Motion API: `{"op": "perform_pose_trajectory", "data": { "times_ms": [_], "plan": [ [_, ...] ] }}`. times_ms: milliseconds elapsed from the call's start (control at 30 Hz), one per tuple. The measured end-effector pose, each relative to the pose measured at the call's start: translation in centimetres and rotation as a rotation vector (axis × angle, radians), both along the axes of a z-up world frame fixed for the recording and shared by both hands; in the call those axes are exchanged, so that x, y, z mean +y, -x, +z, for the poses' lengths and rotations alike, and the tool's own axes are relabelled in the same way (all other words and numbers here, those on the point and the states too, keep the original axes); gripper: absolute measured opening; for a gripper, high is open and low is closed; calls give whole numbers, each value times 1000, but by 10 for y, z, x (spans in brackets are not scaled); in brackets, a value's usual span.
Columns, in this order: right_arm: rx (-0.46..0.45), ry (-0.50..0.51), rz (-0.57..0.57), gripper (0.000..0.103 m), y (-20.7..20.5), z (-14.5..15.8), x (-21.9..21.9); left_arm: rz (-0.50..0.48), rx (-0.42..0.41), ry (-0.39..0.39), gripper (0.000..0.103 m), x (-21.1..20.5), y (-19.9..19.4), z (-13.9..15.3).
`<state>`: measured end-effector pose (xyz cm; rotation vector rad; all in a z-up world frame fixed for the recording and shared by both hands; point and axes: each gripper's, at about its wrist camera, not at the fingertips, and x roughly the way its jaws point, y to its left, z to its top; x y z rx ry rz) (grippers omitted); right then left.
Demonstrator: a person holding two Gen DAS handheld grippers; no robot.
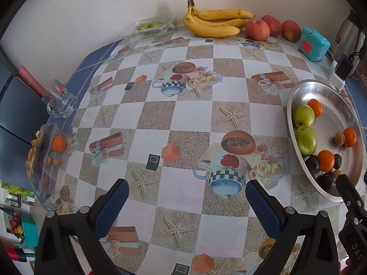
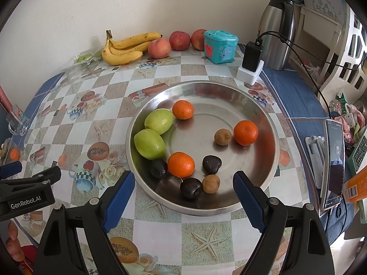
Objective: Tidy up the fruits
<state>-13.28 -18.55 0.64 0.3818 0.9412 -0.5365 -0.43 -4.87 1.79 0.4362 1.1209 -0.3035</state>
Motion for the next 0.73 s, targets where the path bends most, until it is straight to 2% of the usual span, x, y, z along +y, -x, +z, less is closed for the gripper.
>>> {"op": "perform_pose_trajectory", "data": {
  "times_ms": [733],
  "plan": [
    [7, -6, -3, 88, 1, -1, -3, -7, -52, 5, 103, -1, 4, 7]
  ]
}}
